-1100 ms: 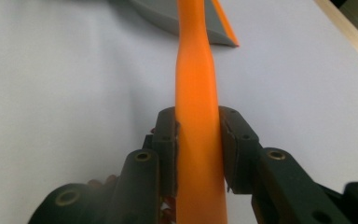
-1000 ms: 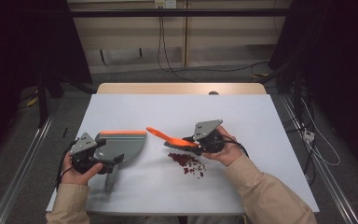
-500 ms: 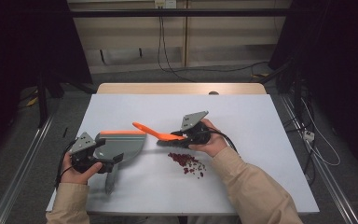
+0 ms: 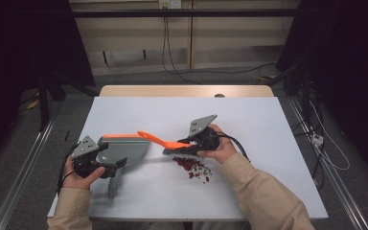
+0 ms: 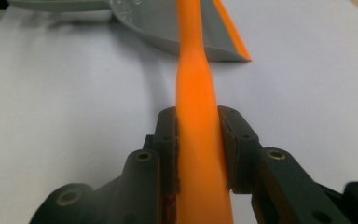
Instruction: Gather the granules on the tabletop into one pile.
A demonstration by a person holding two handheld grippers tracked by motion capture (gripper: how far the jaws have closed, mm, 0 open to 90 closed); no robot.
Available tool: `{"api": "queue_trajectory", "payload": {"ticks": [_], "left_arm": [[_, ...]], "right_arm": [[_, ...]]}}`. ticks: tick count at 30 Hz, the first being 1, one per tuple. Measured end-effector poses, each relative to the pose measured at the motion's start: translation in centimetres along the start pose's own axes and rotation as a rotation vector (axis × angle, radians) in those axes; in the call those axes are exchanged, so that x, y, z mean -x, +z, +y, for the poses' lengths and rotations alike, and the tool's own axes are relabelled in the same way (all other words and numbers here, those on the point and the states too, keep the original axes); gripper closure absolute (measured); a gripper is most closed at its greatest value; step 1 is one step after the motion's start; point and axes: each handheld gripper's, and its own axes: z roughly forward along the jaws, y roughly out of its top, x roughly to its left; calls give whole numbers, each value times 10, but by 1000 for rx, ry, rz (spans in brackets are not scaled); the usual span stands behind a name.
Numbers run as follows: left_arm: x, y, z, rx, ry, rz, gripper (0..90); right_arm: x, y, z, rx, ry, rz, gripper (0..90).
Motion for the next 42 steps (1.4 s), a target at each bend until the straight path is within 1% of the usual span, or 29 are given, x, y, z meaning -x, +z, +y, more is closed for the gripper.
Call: {"api": "queue_trajectory", "payload": {"ticks": [1,3,4,6,8,9,11,12,13,14,15,16,17,18,20,21,22,23,24,26,29,30,32,33,35,38,39,41,42], "left_arm": [[0,0,0,0,0,1,61],[0,0,0,1,-1,0,61],[0,0,0,1,2,-1,61],[1,0,0,1,3,-1,61],[1,0,1,0,5,-1,61],[1,0,1,0,5,0,61],[1,0,1,0,5,0,61],[1,0,1,-2,7,1,61],[1,0,1,-1,7,2,62],[1,0,1,1,7,-1,61],[2,0,1,3,4,-1,61],[2,0,1,2,9,-3,61],[2,0,2,1,8,-4,61],[2,0,2,1,12,-4,61],[2,0,2,9,8,-4,61],[1,-1,3,10,11,-6,61],[2,-1,3,18,1,-6,61],[1,-2,4,18,7,-8,61],[1,-2,4,21,7,-10,61],[1,-2,4,27,1,-17,61],[2,-2,5,37,-3,-29,61],[2,-2,6,38,-2,-32,61],[3,-2,7,42,0,-34,61],[3,-2,7,43,5,-31,61],[3,-2,8,48,3,-38,61],[5,0,8,50,2,-43,61],[5,0,8,48,6,-45,61],[7,0,9,45,8,-46,61],[8,0,9,45,11,-45,61]], "right_arm": [[-2,-1,0,-4,-11,6,713],[-6,-2,0,-5,-16,10,713],[-8,-3,0,-7,-29,4,713],[-11,-4,-1,-6,-34,6,715],[-11,-6,-1,-1,-45,-13,716],[-11,-6,-2,5,-46,-32,716],[-9,-7,-3,19,-23,-68,716],[-8,-8,-3,28,-12,-75,717],[-6,-10,-4,42,20,-103,716],[-6,-11,-4,53,40,-121,716],[-5,-14,-4,64,69,-149,716],[-5,-17,-4,73,95,-186,716],[-7,-22,-4,81,137,-215,716],[-9,-25,-5,88,155,-234,716],[-14,-33,-7,101,217,-303,716],[-18,-38,-8,98,232,-342,716],[-21,-42,-10,99,258,-376,716],[-25,-47,-14,105,299,-422,716],[-28,-50,-16,110,321,-441,716],[-34,-56,-24,126,384,-496,716],[-47,-66,-35,142,474,-566,716],[-49,-67,-37,139,485,-581,715],[-57,-72,-41,118,503,-632,715],[-61,-74,-44,111,520,-659,715],[-66,-79,-48,108,548,-689,715],[-75,-81,-51,100,547,-743,715],[-78,-82,-53,97,555,-762,715],[-82,-83,-55,100,577,-777,715],[-85,-83,-55,101,585,-795,715]]}}
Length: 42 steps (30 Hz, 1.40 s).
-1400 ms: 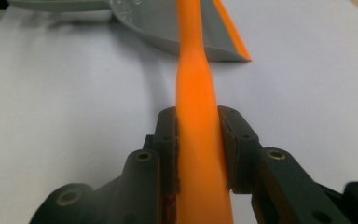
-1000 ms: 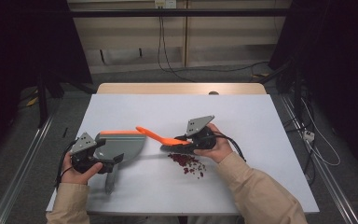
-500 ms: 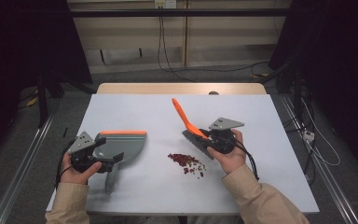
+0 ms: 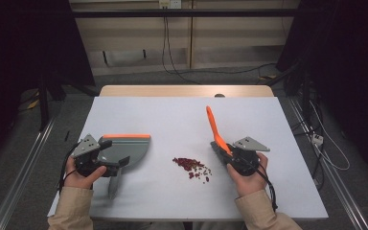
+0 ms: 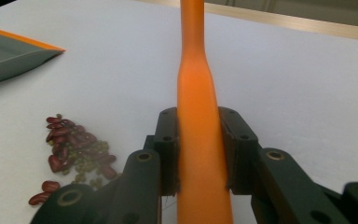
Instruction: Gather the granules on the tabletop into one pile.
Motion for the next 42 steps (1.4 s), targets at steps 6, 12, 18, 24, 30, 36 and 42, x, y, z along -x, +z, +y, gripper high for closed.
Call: {"api": "queue_trajectory", "payload": {"ticks": [6,12,18,24,30,36,42], "left_arm": [[2,-1,1,-1,6,4,61],[2,-3,0,3,14,8,61],[2,-2,0,-2,11,7,61],[2,-1,-1,-7,9,7,61],[2,-1,-1,-8,8,8,61],[1,-1,-1,-6,11,8,61],[1,-1,-1,-7,11,9,62]], "right_arm": [[-16,-1,-11,13,7,-56,715],[-45,10,-11,23,-17,-76,712],[-57,19,-9,30,4,-79,709],[-63,26,-5,41,40,-71,708],[-72,33,-1,41,45,-61,707],[-78,40,2,47,43,-53,706],[-83,45,5,50,43,-42,706]]}}
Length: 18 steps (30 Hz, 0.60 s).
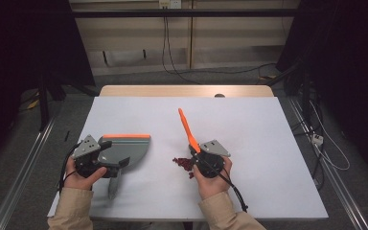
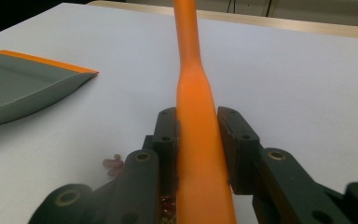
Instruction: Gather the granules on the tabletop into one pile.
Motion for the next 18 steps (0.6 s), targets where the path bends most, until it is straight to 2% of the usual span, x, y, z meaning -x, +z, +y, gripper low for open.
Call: {"api": "queue_trajectory", "payload": {"ticks": [2,4,8,10,16,18], "left_arm": [[0,0,0,1,-1,4,62],[-1,0,0,-1,-2,4,62],[-1,-1,0,0,1,3,62],[-1,-1,-1,-5,3,3,63],[-2,0,-2,-8,1,6,63],[-1,0,-2,-11,1,4,62]], "right_arm": [[-2,2,1,-2,-6,2,707],[-2,3,2,2,9,16,708],[-3,5,3,4,-18,14,710],[0,6,4,5,-5,24,711],[12,1,13,40,-21,54,711],[18,-1,17,53,-25,94,711]]}}
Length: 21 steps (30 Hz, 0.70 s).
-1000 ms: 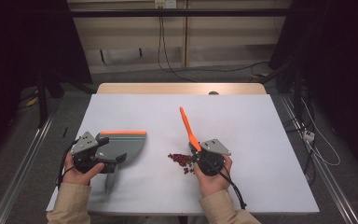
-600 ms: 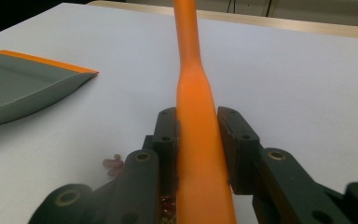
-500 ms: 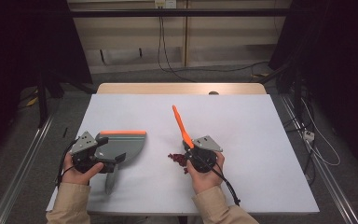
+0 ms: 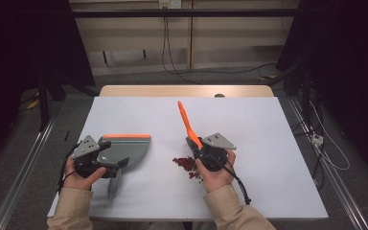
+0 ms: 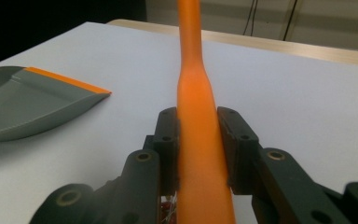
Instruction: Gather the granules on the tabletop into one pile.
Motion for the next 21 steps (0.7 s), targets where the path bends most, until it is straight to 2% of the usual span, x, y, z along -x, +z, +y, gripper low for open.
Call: {"api": "queue_trajectory", "payload": {"ticks": [1,5,7,12,18,21], "left_arm": [[0,0,0,-1,4,1,63],[0,0,-1,-3,2,-2,62],[-1,0,-1,-3,1,0,62],[-1,0,-1,-5,-1,6,62],[-2,0,-2,-7,-6,10,62],[-3,0,-3,-13,-4,13,62]], "right_arm": [[3,-2,2,-4,-13,11,711],[16,-9,6,10,-46,112,711],[25,-12,7,20,-52,213,711],[42,-15,7,12,-73,415,712],[59,-15,6,-9,-130,601,712],[60,-14,5,-31,-178,703,712]]}}
